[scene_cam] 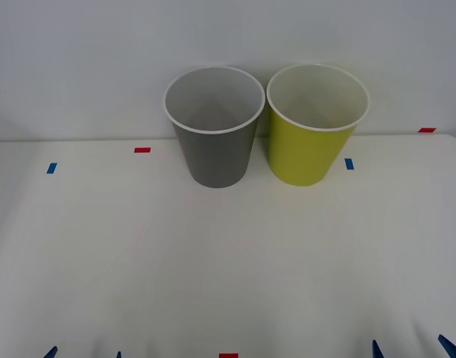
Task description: Put cans in the gray bin and PET bottles in the light green bin.
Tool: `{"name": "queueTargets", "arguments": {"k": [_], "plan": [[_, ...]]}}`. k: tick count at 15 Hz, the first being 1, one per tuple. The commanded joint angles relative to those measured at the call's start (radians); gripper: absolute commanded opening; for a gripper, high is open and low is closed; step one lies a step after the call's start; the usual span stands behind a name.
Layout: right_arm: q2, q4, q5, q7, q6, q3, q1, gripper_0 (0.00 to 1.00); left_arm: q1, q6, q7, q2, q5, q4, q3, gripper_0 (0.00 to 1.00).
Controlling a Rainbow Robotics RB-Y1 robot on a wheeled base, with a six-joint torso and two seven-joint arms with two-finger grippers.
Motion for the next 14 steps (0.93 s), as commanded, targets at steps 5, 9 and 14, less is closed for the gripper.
{"name": "queueTargets", "arguments": {"k": [5,9,14], "plan": [[0.0,0.0,0.0,0.0,0.0,0.0,0.0,1.0,0.0,0.0,0.0,0.0,0.0,0.0,0.0,1.0],[0.0,0.0,0.0,0.0,0.0,0.0,0.0,1.0,0.0,0.0,0.0,0.0,0.0,0.0,0.0,1.0],[0.0,0.0,0.0,0.0,0.0,0.0,0.0,1.0,0.0,0.0,0.0,0.0,0.0,0.0,0.0,1.0]]}}
